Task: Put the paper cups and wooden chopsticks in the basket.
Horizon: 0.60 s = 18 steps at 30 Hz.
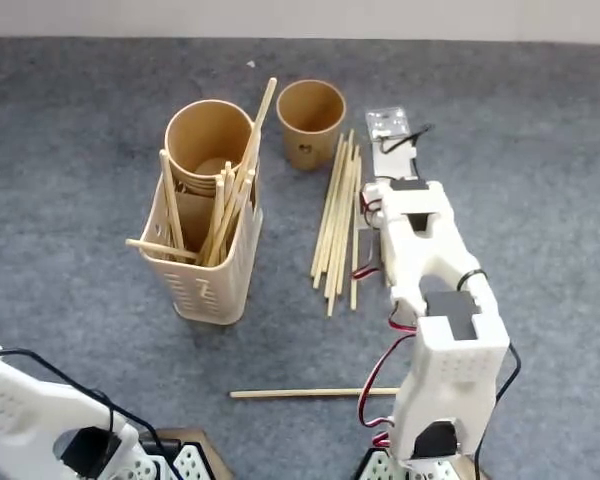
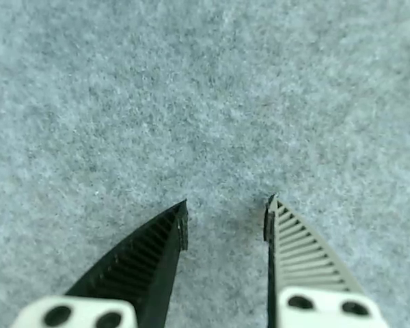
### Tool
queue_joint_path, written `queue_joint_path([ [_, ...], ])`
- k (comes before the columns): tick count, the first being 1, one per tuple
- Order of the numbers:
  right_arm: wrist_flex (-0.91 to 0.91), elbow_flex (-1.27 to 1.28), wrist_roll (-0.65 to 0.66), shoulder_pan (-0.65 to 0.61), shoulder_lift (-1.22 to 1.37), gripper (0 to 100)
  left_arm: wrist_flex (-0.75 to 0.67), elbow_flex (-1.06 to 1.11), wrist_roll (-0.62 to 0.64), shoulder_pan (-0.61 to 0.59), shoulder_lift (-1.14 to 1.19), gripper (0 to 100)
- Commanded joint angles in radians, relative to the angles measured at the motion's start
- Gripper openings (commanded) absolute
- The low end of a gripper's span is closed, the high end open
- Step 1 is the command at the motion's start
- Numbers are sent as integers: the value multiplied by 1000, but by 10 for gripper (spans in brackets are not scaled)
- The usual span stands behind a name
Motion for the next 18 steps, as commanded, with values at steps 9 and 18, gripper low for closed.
queue_joint_path([
  [9, 4, -18, 11, 5, 4, 148, -14, -7, -8, 12, -10, 211],
  [18, 51, -24, -34, 10, -25, 5, -11, -7, -8, 8, -10, 211],
])
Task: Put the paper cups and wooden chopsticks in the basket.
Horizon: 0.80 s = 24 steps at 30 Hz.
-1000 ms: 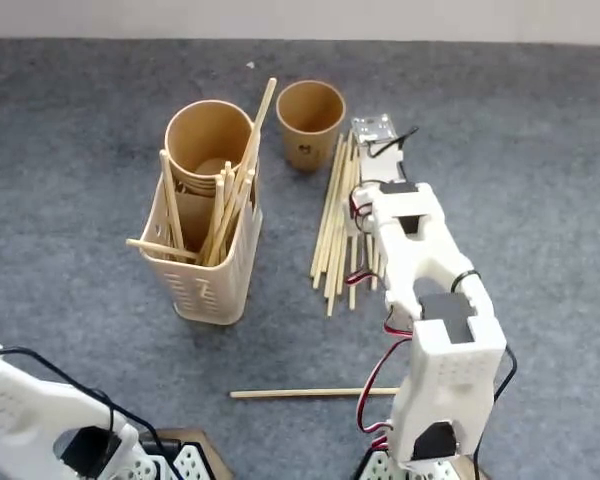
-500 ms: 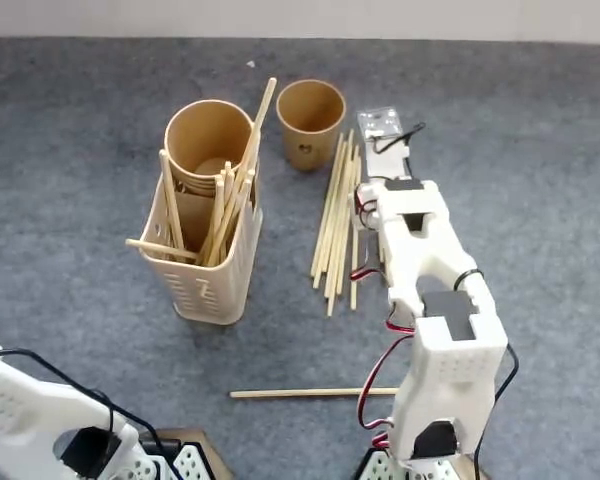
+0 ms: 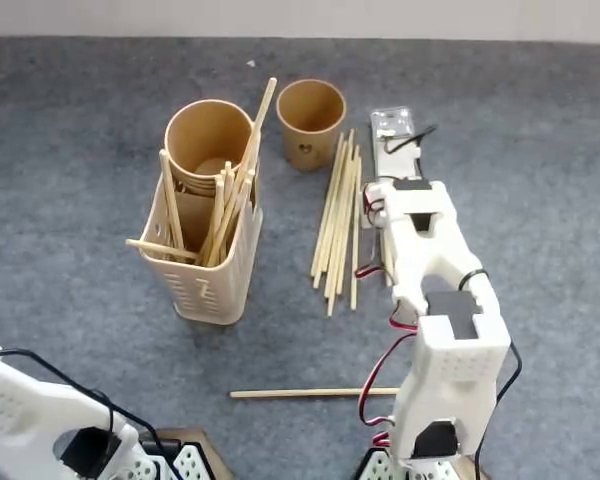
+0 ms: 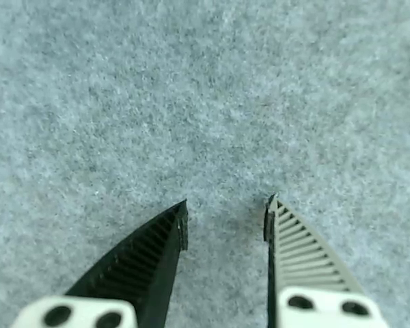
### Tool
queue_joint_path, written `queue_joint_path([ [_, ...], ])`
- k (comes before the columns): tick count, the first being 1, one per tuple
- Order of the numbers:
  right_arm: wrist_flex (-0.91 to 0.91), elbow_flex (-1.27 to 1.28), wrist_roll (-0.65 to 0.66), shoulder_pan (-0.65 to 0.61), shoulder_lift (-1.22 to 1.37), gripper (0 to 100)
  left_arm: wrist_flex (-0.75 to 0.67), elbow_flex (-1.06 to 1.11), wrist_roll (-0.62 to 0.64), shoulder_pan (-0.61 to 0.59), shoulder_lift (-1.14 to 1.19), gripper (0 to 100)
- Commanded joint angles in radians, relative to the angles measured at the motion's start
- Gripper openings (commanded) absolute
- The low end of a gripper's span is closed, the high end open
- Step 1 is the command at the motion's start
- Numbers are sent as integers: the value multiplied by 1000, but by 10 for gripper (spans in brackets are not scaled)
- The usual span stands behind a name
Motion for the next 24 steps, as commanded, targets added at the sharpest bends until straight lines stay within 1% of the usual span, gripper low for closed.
queue_joint_path([
  [1, 53, -38, -60, -1, -54, 5, -11, -7, -8, 8, -10, 211],
  [5, 77, -76, -115, -15, -286, 5, -11, -7, -8, 13, -10, 211],
  [7, 76, -76, -133, -51, -453, 5, -11, -7, -8, 13, -10, 211],
  [11, 73, -70, -138, -170, -780, 5, -11, -7, -6, 15, -10, 211],
  [14, 39, -67, -138, -272, -960, 5, -11, -7, -5, 15, -10, 211],
  [19, -58, -67, -133, -424, -1104, 5, -11, -7, -6, 12, -10, 211],
  [22, -90, -51, -132, -509, -1124, 5, -8, -7, -6, 8, -10, 211],
  [24, -162, 7, -130, -542, -1133, 5, 11, -7, -8, 1, -10, 210],
])
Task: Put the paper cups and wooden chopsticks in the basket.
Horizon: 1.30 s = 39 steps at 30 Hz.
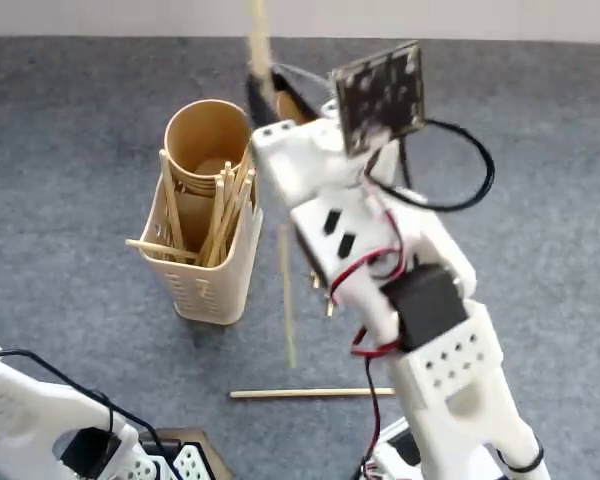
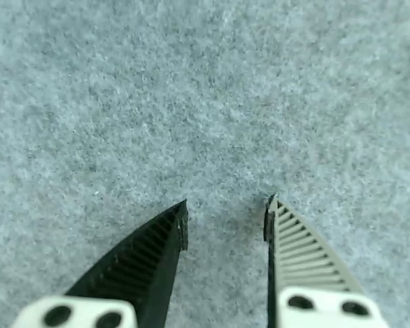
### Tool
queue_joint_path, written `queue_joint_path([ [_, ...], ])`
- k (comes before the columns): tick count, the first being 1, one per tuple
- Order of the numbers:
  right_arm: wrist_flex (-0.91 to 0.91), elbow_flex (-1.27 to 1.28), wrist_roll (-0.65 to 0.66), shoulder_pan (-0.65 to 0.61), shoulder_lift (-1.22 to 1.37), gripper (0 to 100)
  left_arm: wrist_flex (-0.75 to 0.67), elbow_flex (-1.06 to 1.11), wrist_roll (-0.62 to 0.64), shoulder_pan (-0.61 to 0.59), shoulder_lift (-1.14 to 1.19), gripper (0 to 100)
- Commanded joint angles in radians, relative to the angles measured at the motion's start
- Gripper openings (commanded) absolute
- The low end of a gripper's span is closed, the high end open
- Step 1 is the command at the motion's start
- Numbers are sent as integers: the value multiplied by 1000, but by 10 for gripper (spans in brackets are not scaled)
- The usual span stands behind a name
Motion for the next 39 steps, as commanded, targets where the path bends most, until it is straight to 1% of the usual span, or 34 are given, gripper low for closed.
queue_joint_path([
  [1, -134, 67, -2, -68, -41, 5, 31, -7, -8, -8, -10, 210],
  [5, -352, 259, -9, -104, -71, 5, 83, -8, -8, -53, -12, 210],
  [10, -628, 624, -12, -176, -222, 5, 78, -13, -9, -139, -12, 210],
  [12, -687, 723, -9, -214, -286, 5, 78, -16, -9, -151, -12, 210],
  [16, -691, 733, -8, -237, -294, 5, 78, -8, -9, -150, -12, 210],
  [19, -697, 719, -5, -236, -232, 5, 78, -8, -12, -156, -10, 210],
  [23, -696, 673, -5, -236, -136, 5, 78, -7, -84, -171, -10, 210],
  [30, -696, 611, -5, -234, 38, 9, 77, -15, -87, -193, -10, 210],
  [34, -696, 582, -6, -208, 81, 10, 32, -7, -87, -189, -8, 210],
  [39, -688, 582, -6, -166, 91, 12, 28, -8, -87, -194, -8, 210],
])
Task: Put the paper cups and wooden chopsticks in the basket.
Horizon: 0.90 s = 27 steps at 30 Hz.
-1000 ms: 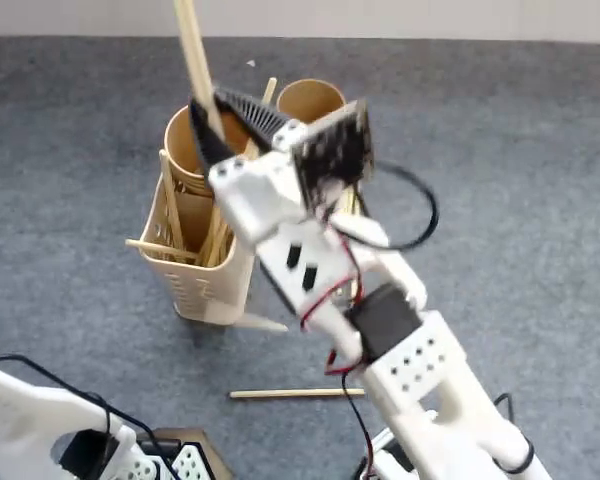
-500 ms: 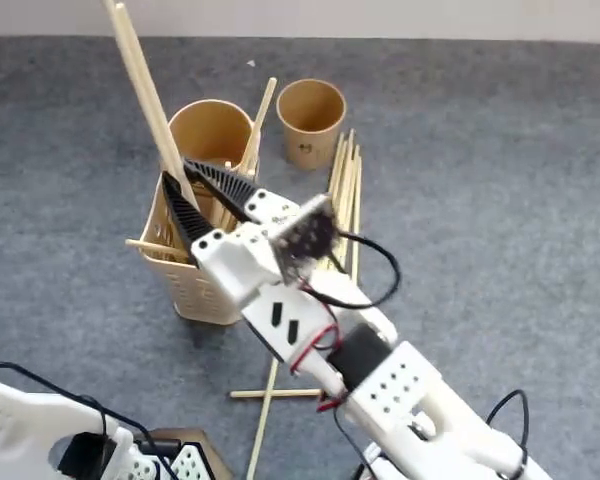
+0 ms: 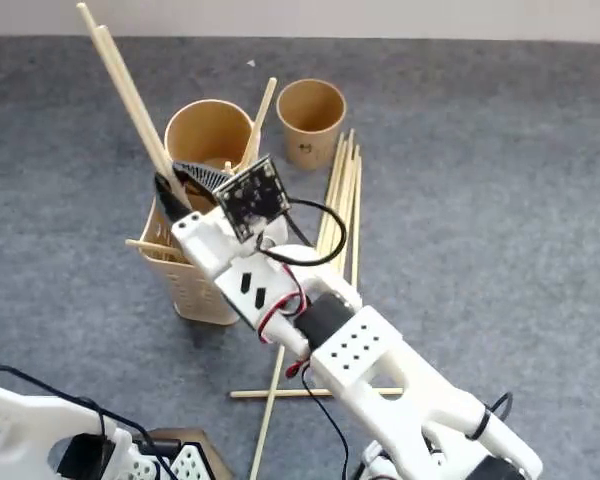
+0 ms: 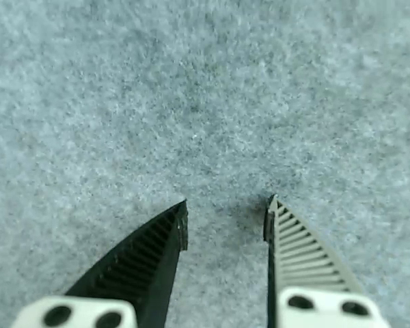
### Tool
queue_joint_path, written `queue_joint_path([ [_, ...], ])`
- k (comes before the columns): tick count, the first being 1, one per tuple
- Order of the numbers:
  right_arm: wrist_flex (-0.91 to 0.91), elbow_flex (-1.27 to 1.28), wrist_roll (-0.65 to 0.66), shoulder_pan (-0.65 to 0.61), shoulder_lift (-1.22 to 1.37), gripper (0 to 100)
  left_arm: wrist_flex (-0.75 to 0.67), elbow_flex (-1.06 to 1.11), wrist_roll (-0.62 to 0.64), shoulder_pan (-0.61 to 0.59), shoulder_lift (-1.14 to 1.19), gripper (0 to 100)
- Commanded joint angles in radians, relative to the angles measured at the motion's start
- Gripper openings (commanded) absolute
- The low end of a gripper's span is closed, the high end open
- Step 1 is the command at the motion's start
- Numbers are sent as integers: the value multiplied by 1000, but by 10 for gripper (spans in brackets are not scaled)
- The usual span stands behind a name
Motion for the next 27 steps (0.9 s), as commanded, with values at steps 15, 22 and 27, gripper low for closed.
queue_joint_path([
  [15, 331, -173, -3, 84, -225, 160, -12, -8, -8, 18, -8, 210],
  [22, 602, -344, 143, 93, -236, 159, -12, -8, -8, 27, -8, 210],
  [27, 610, -369, 227, 222, -87, 159, -12, -7, -8, 35, -8, 210],
])
